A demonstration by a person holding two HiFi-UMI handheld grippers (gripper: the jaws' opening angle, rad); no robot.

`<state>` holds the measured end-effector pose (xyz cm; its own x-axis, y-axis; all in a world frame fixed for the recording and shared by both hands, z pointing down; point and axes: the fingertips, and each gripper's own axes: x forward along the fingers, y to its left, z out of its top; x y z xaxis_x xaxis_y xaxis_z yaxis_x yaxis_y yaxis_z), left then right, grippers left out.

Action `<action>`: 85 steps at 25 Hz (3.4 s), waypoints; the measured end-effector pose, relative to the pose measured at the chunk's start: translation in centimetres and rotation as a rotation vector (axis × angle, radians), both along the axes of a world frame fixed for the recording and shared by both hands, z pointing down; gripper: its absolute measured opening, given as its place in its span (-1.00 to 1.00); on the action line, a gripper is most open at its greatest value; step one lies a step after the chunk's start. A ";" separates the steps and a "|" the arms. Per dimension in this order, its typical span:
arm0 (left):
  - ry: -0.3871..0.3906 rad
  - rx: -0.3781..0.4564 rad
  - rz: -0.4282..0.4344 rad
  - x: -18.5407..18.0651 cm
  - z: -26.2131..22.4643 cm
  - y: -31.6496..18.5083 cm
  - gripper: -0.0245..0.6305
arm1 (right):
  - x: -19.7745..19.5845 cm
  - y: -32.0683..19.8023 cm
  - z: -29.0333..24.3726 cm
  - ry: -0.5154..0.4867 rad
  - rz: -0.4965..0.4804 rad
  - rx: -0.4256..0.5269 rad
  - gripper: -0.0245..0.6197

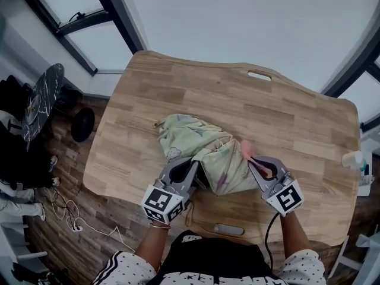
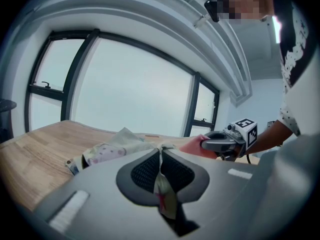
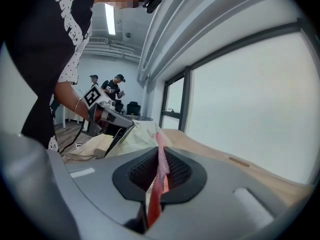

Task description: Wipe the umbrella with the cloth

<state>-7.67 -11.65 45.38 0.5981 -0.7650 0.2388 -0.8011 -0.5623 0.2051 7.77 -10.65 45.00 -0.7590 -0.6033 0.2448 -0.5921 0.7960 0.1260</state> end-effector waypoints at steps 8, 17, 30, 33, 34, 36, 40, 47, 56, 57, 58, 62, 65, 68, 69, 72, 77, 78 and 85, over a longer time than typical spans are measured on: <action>-0.030 0.003 0.013 0.5 -0.4 0.8 -0.88 | -1.6 3.2 4.2 -0.032 -0.081 -0.145 -0.85; -0.037 0.022 0.033 1.3 -1.2 1.4 -0.88 | -2.4 6.8 5.1 -0.097 -0.175 -0.229 -0.85; 0.023 0.030 0.059 3.7 -2.0 1.8 -0.88 | -3.8 11.9 3.9 -0.171 -0.325 -0.274 -0.85; 0.042 0.028 0.068 4.4 -2.3 1.7 -0.88 | -3.3 11.8 1.9 -0.206 -0.313 -0.254 -0.85; 0.045 0.030 0.072 4.7 -2.5 1.7 -0.88 | -2.9 11.5 1.1 -0.218 -0.294 -0.244 -0.85; 0.057 0.035 0.082 5.3 -2.8 1.6 -0.88 | -1.6 10.5 -0.5 -0.227 -0.235 -0.214 -0.85; 0.093 0.027 0.112 7.1 -3.0 1.9 -0.88 | 1.7 8.3 -3.4 -0.189 -0.101 -0.119 -0.85; 0.086 0.015 0.242 12.4 -1.8 3.8 -0.88 | 4.4 6.6 -7.8 -0.203 -0.003 0.028 -0.85; -0.006 0.001 0.390 17.7 1.7 5.6 -0.88 | 4.0 6.1 -8.6 -0.192 0.018 -0.003 -0.84; -0.012 -0.010 0.400 18.1 2.2 5.7 -0.87 | 4.1 6.1 -8.8 -0.189 0.023 -0.001 -0.85; -0.019 -0.022 0.410 18.6 2.7 5.8 -0.86 | 4.2 6.0 -8.9 -0.184 0.026 0.003 -0.85; -0.044 -0.051 0.437 19.5 3.9 6.1 -0.80 | 4.6 6.2 -9.2 -0.176 0.032 0.013 -0.85; -0.042 -0.074 0.451 19.8 4.2 6.2 -0.55 | 4.6 6.1 -9.0 -0.173 0.034 0.010 -0.84; -0.039 -0.097 0.478 20.2 4.2 6.8 -0.34 | 4.7 5.8 -8.8 -0.165 0.046 0.002 -0.85; -0.036 -0.100 0.501 20.5 4.1 7.3 -0.24 | 4.7 5.6 -8.8 -0.168 0.052 0.000 -0.84; -0.025 -0.077 0.557 20.8 3.3 8.6 0.01 | 4.5 5.0 -9.0 -0.186 0.069 0.002 -0.85; 0.046 -0.029 0.480 18.7 1.0 8.2 0.01 | 3.5 4.4 -9.4 -0.202 0.074 0.009 -0.85; 0.053 -0.020 0.464 18.2 0.6 8.0 0.01 | 3.1 4.3 -9.6 -0.210 0.070 0.015 -0.85; 0.067 0.067 0.343 13.1 -2.4 6.4 -0.34 | 1.1 2.5 -10.2 -0.266 0.087 0.030 -0.85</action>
